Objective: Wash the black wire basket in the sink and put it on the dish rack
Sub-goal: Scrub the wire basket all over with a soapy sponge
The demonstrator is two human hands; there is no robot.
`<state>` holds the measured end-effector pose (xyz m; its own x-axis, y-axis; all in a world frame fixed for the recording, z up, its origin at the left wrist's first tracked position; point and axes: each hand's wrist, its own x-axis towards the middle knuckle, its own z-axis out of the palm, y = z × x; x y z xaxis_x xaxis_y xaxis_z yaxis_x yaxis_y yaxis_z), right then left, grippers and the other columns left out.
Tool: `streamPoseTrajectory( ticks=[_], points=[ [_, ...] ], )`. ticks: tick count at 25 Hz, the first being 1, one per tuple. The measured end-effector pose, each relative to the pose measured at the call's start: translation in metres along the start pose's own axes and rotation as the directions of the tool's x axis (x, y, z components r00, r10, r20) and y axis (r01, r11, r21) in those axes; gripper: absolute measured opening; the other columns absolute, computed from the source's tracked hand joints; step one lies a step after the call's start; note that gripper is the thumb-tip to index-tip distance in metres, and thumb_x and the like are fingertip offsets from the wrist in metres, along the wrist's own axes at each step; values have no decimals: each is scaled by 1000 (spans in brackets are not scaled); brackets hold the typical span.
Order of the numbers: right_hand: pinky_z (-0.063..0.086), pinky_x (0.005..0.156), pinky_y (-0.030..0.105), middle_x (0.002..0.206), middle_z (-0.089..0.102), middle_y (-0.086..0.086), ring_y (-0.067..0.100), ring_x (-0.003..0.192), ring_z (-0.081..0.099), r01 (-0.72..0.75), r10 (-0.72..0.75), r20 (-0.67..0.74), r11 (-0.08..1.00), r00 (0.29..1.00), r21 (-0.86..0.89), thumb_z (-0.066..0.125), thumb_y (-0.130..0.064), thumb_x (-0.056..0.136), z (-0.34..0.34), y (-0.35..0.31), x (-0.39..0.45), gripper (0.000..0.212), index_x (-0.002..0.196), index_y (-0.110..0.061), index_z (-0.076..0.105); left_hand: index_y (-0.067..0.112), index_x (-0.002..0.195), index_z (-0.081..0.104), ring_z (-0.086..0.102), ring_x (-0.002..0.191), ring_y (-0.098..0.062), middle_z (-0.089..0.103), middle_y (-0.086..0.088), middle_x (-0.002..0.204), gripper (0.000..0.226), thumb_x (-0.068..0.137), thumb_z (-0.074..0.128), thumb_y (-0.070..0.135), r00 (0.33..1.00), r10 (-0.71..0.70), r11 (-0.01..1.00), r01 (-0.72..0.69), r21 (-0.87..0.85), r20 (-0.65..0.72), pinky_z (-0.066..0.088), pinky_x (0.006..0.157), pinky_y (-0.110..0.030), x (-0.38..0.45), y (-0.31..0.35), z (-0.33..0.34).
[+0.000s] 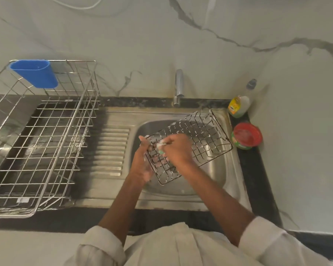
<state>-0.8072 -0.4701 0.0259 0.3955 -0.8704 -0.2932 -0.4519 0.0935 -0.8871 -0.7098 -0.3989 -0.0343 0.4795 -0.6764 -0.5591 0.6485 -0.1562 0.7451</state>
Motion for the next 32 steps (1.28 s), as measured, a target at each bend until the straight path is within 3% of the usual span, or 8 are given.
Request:
streamPoseTrajectory(
  ticks=[6, 10, 12, 15, 18, 24, 29, 32],
  points=[
    [60, 82, 28, 96, 79, 3, 14, 88, 74, 156, -155, 21, 980, 988, -120, 80, -1, 81, 33, 10, -8, 20, 97, -13, 81, 21, 90, 87, 78, 96, -27, 80, -10, 102, 58, 109, 47, 58, 1000, -9, 987, 13, -160, 26, 59, 95, -50, 11, -2, 3],
    [60, 78, 28, 96, 80, 2, 10, 79, 72, 228, -169, 198, 918, 965, -325, 86, -9, 79, 8, 31, -14, 20, 97, -13, 81, 23, 94, 84, 75, 87, -27, 77, -6, 100, 60, 105, 43, 65, 997, 54, 989, -45, -143, 61, 62, 77, -42, 18, 2, 0],
    [57, 82, 28, 103, 79, 6, 18, 88, 74, 346, -213, 323, 827, 922, -444, 82, -7, 83, -5, 39, -20, 21, 104, -11, 80, 26, 91, 85, 73, 93, -30, 78, -5, 100, 62, 105, 43, 69, 997, 63, 988, -55, -144, 49, 59, 87, -47, 23, 0, -2],
    [46, 78, 26, 107, 77, 9, 25, 99, 70, 552, -269, 494, 555, 827, -623, 71, 1, 89, -15, 39, -26, 31, 116, -13, 77, 20, 119, 72, 71, 97, -33, 74, -8, 112, 62, 93, 62, 75, 997, 80, 991, -79, -106, 10, 57, 93, -53, 25, -4, -1],
    [52, 85, 31, 109, 75, 12, 27, 104, 69, 577, -259, 517, 409, 816, -706, 67, 8, 88, -28, 37, -21, 40, 121, -13, 75, 17, 145, 52, 70, 91, -28, 69, -8, 112, 101, 70, 82, 79, 996, 82, 997, -82, -11, 23, 63, 80, -46, 20, -1, 4],
    [49, 71, 34, 89, 65, 10, 29, 89, 62, 534, -146, 536, 477, 832, -698, 65, 1, 88, -7, 47, -41, 8, 85, -5, 70, 1, 149, 50, 71, 97, -30, 68, -20, 119, 125, 58, 86, 80, 993, 115, 993, -115, -9, 24, 66, 75, -39, 16, -3, 9],
    [56, 90, 34, 106, 77, 4, 20, 100, 69, 574, -291, 498, 485, 817, -660, 73, 6, 85, -26, 65, -37, 35, 112, -17, 79, 13, 150, 53, 72, 106, -30, 71, -10, 123, 129, 53, 81, 93, 994, 108, 993, -108, 51, 10, 64, 74, -40, 16, -10, -3],
    [54, 95, 30, 115, 76, 1, 17, 103, 70, 472, -279, 384, 439, 880, -764, 67, 4, 92, -66, 71, -15, 39, 120, -21, 75, 25, 146, 57, 70, 124, -39, 73, -10, 132, 110, 62, 73, 95, 995, 97, 989, -97, 114, 3, 59, 93, -53, 12, -6, -6]
  ],
)
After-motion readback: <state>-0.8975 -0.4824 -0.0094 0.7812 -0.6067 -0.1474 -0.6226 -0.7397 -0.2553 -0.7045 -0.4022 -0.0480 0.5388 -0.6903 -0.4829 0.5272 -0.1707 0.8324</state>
